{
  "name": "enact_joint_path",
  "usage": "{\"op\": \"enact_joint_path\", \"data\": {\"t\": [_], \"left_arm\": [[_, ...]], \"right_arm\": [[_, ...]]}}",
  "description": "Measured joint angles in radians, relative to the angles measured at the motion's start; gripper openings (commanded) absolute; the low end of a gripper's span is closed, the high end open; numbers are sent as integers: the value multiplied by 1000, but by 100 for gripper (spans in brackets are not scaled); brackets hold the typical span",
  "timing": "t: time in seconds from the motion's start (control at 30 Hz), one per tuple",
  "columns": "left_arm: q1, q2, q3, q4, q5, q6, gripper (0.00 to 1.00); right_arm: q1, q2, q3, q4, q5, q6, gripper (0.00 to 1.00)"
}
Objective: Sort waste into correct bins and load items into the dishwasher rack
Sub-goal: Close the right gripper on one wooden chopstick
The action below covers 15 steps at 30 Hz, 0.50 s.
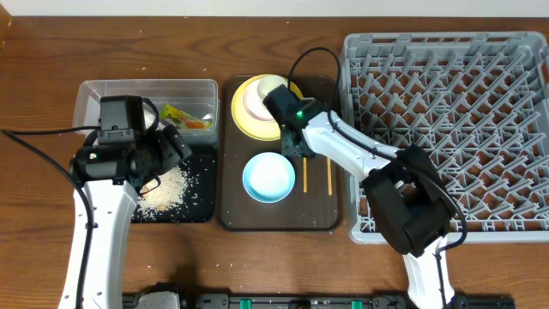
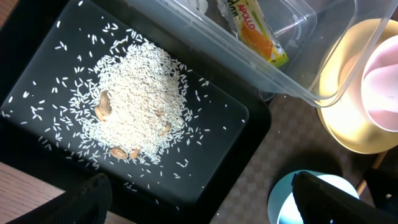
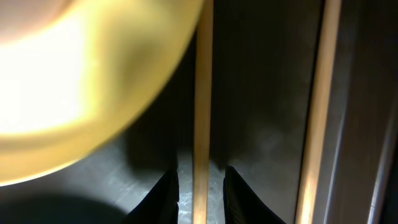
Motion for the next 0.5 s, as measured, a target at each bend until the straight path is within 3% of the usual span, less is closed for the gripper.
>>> {"op": "enact_joint_path", "data": {"t": [0.17,0.27,0.5], "left_arm": [[0,0,0,0,0,0,95],[0,0,0,0,0,0,95],[0,0,0,0,0,0,95]], "right_arm": [[0,0,-18,18,2,1,14],[0,0,-20,24,2,3,2],[-5,0,-1,-39,2,3,1]]}}
